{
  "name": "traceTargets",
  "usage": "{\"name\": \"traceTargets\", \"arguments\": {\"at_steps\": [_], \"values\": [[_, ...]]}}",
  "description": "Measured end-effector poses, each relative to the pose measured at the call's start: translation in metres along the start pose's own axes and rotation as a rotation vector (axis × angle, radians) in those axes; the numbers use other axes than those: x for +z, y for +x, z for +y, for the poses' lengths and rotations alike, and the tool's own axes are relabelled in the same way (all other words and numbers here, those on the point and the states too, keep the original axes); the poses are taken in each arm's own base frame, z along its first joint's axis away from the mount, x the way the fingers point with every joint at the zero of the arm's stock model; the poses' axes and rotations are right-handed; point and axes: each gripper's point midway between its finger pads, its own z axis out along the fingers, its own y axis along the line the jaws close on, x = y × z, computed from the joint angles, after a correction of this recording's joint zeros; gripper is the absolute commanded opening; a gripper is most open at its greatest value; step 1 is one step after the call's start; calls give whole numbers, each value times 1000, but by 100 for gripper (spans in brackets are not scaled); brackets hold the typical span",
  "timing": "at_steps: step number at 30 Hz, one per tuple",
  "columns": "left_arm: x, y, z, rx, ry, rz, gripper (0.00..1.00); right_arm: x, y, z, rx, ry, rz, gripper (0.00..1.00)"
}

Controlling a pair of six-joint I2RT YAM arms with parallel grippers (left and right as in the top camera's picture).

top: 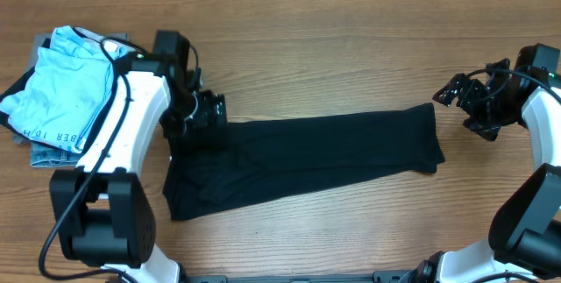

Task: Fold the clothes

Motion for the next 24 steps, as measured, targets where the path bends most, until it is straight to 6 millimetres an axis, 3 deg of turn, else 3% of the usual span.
{"name": "traceTargets", "arguments": {"at_steps": [1, 2, 4, 5, 6, 12, 13, 15, 20, 24], "values": [[8, 3, 2, -5, -3, 20, 88, 0, 2, 5, 11, -30, 12, 97], [16, 6, 4, -7, -4, 34, 88, -1, 7, 11, 20, -65, 32, 83], [27, 11, 7, -12, -7, 57, 87, -1, 18, 20, 26, -113, 81, 43], [31, 14, 9, -15, -8, 65, 87, -2, 26, 25, 22, -131, 112, 12], [35, 16, 10, -16, -9, 73, 87, -1, 34, 29, 9, -143, 143, 4], [52, 19, 14, -13, -5, 58, 86, 10, 73, 70, -161, -190, 264, 4], [56, 19, 15, -11, -4, 52, 85, 17, 83, 86, -231, -201, 282, 4], [61, 20, 17, -11, -3, 49, 86, 29, 91, 98, -309, -210, 282, 4], [68, 24, 19, -11, -2, 53, 86, 61, 130, 115, -454, -215, 334, 4], [69, 24, 19, -11, 0, 53, 86, 83, 142, 110, -505, -182, 320, 4]]}}
